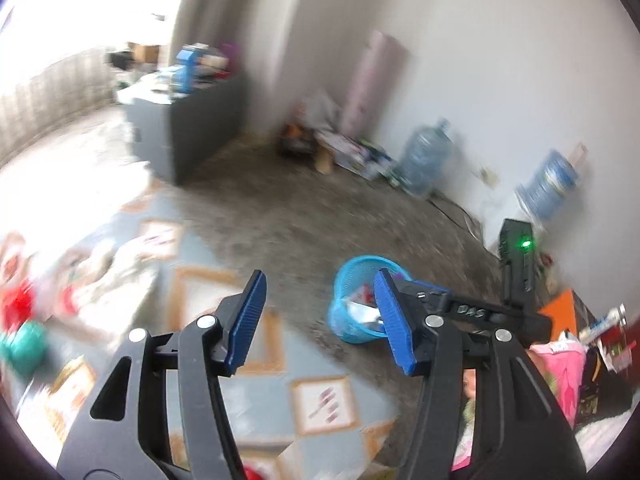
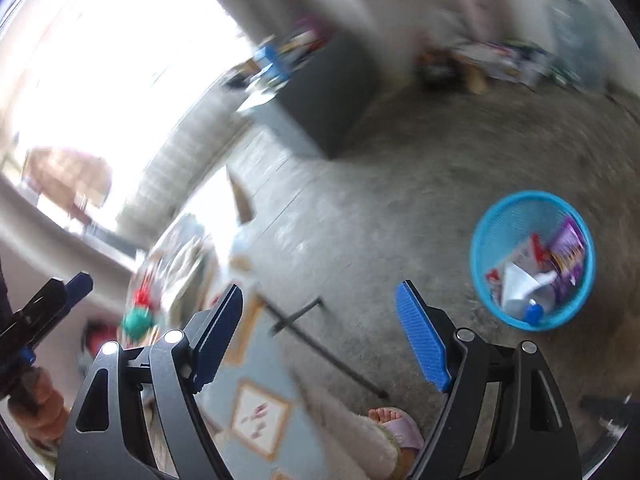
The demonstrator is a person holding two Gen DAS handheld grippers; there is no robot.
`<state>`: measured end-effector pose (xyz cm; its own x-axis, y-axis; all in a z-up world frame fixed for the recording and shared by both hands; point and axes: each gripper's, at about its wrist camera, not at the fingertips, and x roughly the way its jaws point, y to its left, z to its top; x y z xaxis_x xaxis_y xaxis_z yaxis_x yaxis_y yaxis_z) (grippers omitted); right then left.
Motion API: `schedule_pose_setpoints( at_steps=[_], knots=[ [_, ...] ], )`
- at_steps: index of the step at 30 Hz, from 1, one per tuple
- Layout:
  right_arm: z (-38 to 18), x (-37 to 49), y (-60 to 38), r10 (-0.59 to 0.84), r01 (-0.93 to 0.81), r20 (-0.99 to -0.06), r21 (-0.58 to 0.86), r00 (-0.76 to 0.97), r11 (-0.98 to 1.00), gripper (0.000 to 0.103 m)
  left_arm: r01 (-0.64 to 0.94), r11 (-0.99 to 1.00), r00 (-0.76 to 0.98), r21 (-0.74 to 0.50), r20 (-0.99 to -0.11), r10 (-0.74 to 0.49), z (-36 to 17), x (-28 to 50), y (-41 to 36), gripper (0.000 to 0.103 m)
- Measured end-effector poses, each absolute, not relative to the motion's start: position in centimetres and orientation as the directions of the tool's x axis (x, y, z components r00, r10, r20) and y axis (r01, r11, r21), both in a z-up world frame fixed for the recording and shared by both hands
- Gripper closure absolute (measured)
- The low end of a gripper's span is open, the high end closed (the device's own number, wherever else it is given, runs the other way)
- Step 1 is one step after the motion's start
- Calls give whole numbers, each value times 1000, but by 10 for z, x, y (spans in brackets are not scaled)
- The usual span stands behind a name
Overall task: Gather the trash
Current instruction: 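Move both tools back to the table toward the yellow snack packet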
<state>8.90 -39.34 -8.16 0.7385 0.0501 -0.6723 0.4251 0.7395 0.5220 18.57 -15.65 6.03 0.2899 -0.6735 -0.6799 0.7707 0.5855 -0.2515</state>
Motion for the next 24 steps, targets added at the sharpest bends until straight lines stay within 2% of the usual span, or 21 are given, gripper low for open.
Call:
schedule_pose_setpoints(
  at_steps=[6, 12, 21, 24],
  knots=[
    [-58, 117, -329, 171, 254, -665, 492, 727, 832, 26, 584, 783, 505, -216, -659, -558, 63, 195, -28, 50],
    [-61, 150, -280, 267, 162, -689, 491, 674, 856, 26, 429, 869, 591, -248, -650, -477, 48, 195, 61, 50],
    [-78, 202, -245, 367, 118, -699, 542, 614, 832, 27, 390, 868, 545, -309, -682, -487, 7, 205, 95, 50],
    [-86, 224, -238, 383, 125, -707, 551, 594, 825, 31, 398, 871, 538, -289, -696, -476, -5, 217, 89, 50]
  ],
)
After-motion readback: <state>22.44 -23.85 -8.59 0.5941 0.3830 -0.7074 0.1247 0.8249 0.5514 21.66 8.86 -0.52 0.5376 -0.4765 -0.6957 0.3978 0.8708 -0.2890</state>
